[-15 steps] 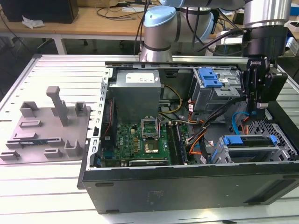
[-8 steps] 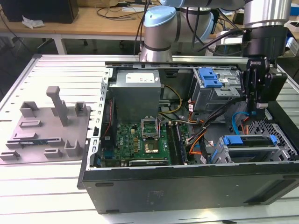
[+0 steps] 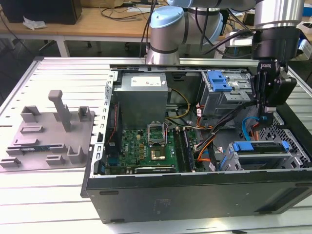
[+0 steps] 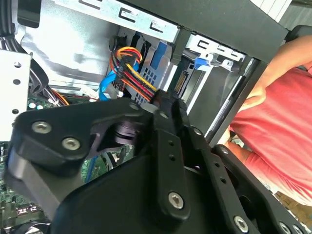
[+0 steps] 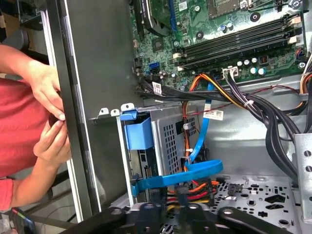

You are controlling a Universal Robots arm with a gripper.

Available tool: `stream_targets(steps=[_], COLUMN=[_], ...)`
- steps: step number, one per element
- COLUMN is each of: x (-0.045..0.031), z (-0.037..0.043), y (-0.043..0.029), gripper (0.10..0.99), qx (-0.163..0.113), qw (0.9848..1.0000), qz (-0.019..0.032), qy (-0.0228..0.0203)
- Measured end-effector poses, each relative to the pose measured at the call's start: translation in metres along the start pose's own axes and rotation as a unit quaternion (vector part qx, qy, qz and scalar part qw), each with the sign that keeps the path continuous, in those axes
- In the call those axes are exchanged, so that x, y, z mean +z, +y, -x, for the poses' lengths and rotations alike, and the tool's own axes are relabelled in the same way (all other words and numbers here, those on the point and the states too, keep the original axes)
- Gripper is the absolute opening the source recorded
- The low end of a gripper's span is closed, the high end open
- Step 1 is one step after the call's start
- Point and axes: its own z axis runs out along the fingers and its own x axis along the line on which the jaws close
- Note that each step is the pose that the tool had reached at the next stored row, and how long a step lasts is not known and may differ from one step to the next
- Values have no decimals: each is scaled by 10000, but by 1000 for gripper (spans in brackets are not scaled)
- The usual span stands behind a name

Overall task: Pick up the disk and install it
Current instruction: 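Insert the first disk wire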

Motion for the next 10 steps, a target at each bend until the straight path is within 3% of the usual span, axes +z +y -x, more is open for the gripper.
stream_targets(steps=[2, 10], x=[0, -2], z=[1, 4], y=[0, -1], gripper=[165, 165], qx=[0, 0], qw=[10000, 10000], qz=[0, -1], qy=[0, 2])
